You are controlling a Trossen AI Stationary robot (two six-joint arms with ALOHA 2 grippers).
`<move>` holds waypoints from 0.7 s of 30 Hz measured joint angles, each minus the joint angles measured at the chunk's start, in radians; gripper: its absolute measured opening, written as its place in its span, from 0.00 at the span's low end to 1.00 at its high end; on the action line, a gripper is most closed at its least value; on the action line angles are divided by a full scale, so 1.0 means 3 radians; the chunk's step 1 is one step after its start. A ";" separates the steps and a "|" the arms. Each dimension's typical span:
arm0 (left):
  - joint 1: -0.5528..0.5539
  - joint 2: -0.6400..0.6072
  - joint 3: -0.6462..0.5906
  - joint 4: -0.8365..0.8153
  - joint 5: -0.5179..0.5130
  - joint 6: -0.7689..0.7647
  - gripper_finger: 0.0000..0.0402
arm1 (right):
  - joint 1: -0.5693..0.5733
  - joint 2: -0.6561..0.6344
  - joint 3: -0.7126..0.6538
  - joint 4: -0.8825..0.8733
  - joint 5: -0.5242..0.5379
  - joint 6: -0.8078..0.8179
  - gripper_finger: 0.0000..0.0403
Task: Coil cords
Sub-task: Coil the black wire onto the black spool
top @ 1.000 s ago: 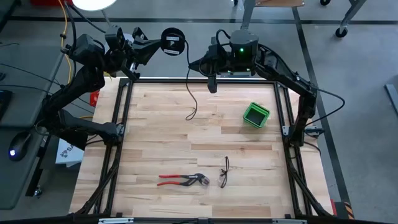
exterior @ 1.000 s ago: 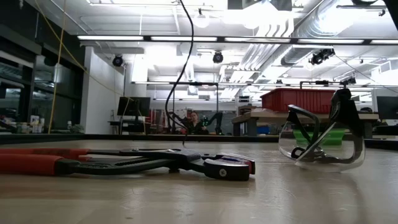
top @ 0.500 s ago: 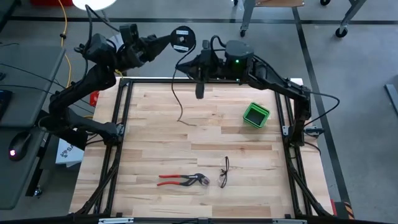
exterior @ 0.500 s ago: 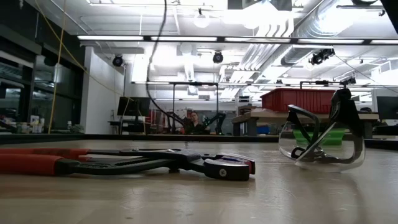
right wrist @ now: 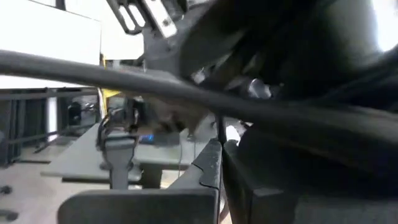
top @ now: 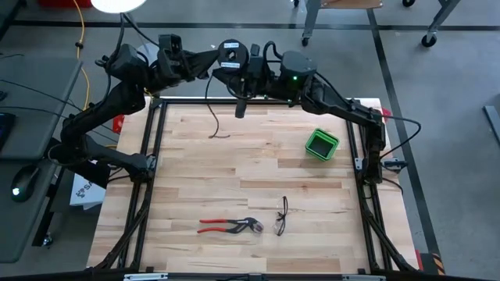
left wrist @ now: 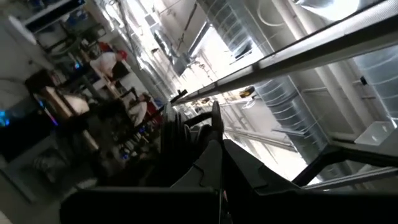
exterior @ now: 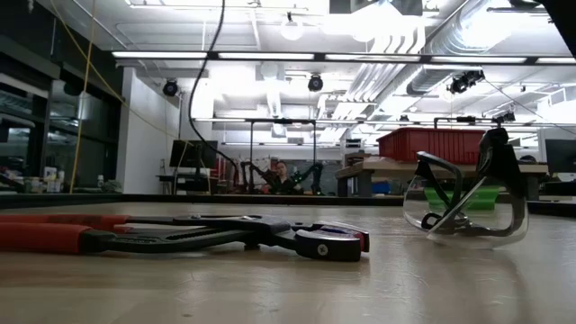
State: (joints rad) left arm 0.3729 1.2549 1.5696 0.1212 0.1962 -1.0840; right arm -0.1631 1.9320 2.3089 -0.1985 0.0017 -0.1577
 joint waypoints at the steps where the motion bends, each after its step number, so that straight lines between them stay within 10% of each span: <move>1: -0.0001 0.0000 0.0000 -0.0008 0.0003 -0.0069 0.00 | 0.0001 0.0000 0.0000 0.0006 0.0056 0.0000 0.00; 21: -0.0161 -0.0340 -0.0001 -0.0905 0.0045 -0.0749 0.00 | 0.0004 0.0000 -0.0003 0.0064 0.0233 -0.0080 0.00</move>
State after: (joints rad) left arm 0.3244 1.1528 1.5692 -0.1503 0.2098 -1.3087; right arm -0.1619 1.9320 2.3081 -0.1794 0.0715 -0.1817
